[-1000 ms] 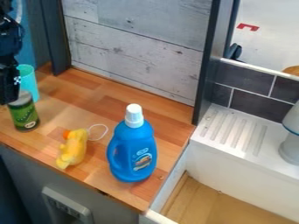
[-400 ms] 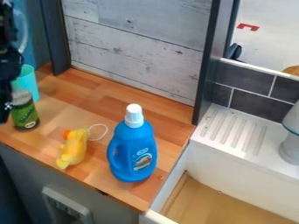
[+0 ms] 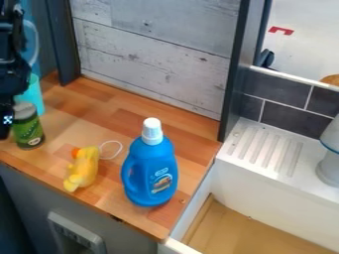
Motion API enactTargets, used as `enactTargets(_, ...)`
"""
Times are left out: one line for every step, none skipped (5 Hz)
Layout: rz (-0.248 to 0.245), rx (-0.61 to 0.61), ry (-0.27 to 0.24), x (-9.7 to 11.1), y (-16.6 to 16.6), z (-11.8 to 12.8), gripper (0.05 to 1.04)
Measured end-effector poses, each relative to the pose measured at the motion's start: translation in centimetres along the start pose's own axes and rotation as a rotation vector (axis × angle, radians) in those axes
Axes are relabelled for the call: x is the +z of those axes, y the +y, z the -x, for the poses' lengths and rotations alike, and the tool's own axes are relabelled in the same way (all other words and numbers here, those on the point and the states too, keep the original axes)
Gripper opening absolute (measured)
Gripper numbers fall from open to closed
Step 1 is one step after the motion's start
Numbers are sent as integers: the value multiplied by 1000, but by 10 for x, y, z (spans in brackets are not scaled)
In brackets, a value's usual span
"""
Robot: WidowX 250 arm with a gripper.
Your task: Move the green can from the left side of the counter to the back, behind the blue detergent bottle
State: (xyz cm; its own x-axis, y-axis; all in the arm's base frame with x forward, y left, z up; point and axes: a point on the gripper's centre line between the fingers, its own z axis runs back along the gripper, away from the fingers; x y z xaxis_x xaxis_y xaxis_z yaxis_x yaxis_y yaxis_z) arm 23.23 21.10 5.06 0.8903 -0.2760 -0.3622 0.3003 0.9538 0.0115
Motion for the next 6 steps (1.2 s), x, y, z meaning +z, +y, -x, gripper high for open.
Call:
enactTargets(15,-99,-109,-1,1,-13,1001)
enactTargets(42,-162,-168,-11,5,-21,1001)
enactTargets(34,-186,-216,-7,-2,-38,1001)
enactTargets(41,-222,-255,7,-29,-70,1001)
enactTargets(11,-242,-288,20,-41,-95,1001)
enactTargets(33,-208,-355,28,-53,-124,1001)
